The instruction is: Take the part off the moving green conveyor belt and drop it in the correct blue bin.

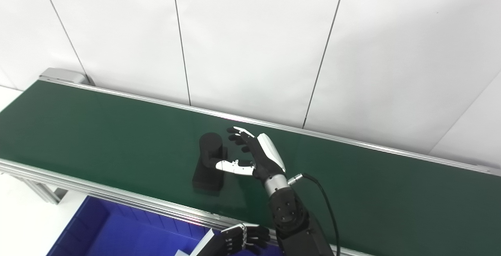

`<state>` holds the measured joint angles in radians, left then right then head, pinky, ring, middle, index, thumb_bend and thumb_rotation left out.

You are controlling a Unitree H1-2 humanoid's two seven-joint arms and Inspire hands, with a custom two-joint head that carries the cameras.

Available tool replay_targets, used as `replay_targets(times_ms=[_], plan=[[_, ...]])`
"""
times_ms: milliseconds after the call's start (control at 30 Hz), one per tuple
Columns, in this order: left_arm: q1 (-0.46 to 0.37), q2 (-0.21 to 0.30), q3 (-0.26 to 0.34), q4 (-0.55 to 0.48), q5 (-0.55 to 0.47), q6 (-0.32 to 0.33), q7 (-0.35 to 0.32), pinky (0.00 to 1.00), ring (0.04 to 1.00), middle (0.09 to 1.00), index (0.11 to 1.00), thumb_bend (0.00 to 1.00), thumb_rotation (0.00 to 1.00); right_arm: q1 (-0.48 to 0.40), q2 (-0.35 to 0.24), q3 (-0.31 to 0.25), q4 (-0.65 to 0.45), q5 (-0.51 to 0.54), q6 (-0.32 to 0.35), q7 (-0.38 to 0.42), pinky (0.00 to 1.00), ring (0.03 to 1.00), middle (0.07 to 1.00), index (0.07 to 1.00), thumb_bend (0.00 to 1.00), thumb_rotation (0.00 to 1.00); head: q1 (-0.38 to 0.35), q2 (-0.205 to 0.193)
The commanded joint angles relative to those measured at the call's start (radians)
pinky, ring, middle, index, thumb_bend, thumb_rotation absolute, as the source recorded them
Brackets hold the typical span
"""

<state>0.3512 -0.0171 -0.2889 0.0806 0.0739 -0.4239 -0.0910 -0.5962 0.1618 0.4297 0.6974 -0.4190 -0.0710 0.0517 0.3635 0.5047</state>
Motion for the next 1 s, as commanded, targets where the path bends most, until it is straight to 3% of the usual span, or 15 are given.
replay_targets(times_ms=[0, 500, 700, 800, 833, 900, 967], plan=[[0.001, -0.013, -0.006, -0.027, -0.004, -0.044, 0.006, 0.64, 0.695, 0.735, 0.740, 0.86, 0.61, -0.060, 0.029, -0.004, 0.005, -0.002, -0.074, -0.035, 0.78, 0.832, 0.810, 0.846, 0.75, 0.40, 0.001, 0.001], [0.003, -0.022, -0.018, -0.029, 0.007, -0.043, 0.026, 0.64, 0.698, 0.739, 0.739, 0.85, 0.62, -0.074, 0.032, 0.021, 0.069, -0.040, -0.114, -0.091, 0.73, 0.795, 0.795, 0.830, 0.80, 0.37, 0.006, 0.010], [0.004, -0.023, -0.019, -0.032, 0.001, -0.044, 0.026, 0.64, 0.699, 0.743, 0.737, 0.85, 0.61, -0.064, 0.036, 0.016, 0.055, -0.038, -0.121, -0.101, 0.70, 0.772, 0.772, 0.806, 0.82, 0.25, 0.003, 0.015], [0.007, -0.023, -0.018, -0.034, -0.002, -0.044, 0.024, 0.65, 0.700, 0.745, 0.738, 0.85, 0.62, -0.052, 0.041, 0.009, 0.058, -0.047, -0.152, -0.159, 0.60, 0.658, 0.682, 0.694, 0.76, 0.07, 0.000, 0.018], [0.007, -0.022, -0.018, -0.035, -0.004, -0.044, 0.024, 0.65, 0.701, 0.746, 0.738, 0.85, 0.62, -0.050, 0.043, 0.006, 0.063, -0.053, -0.166, -0.186, 0.54, 0.598, 0.589, 0.596, 0.65, 0.03, -0.001, 0.019], [0.008, -0.021, -0.018, -0.037, -0.008, -0.044, 0.022, 0.65, 0.701, 0.744, 0.736, 0.85, 0.62, -0.046, 0.047, 0.001, 0.075, -0.060, -0.189, -0.232, 0.46, 0.488, 0.514, 0.508, 0.54, 0.01, -0.005, 0.022], [0.009, -0.021, -0.016, -0.039, -0.008, -0.044, 0.023, 0.65, 0.699, 0.740, 0.734, 0.86, 0.62, -0.044, 0.046, 0.000, 0.082, -0.068, -0.202, -0.265, 0.45, 0.458, 0.500, 0.498, 0.53, 0.00, -0.007, 0.022]])
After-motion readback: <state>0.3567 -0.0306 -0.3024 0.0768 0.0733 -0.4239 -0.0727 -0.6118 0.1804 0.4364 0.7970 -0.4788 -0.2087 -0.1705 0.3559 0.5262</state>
